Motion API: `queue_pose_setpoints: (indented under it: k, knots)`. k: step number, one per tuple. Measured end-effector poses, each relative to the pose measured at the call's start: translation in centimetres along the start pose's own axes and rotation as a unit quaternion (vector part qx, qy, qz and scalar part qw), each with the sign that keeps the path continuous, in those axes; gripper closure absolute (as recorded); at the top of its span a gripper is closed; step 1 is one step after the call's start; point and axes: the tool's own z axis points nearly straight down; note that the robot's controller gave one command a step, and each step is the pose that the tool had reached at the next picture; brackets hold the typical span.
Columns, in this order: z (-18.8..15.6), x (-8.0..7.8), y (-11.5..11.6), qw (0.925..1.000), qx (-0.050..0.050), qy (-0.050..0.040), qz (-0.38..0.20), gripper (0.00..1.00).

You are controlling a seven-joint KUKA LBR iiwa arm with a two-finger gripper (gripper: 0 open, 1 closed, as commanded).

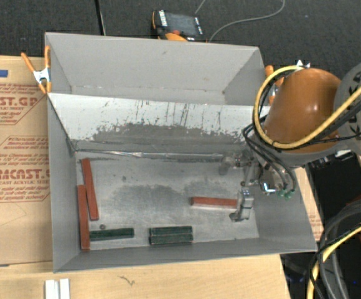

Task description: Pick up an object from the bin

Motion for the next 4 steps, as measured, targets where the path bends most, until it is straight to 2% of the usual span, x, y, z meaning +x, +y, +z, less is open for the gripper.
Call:
queue_pose_setpoints:
  k: [1, 2, 3, 4]
  knots:
    - [14.4, -4.0, 1.3, 0.9963, 0.000, -0.0012, -0.086, 0.00]
    - [14.0, -4.1, 1.3, 0.9963, 0.000, -0.0035, -0.085, 1.00]
    - [-4.3, -5.2, -1.4, 0.9974, 0.002, -0.0092, -0.072, 1.00]
    - [2.9, -6.1, -0.3, 0.9974, -0.001, -0.0018, -0.071, 1.00]
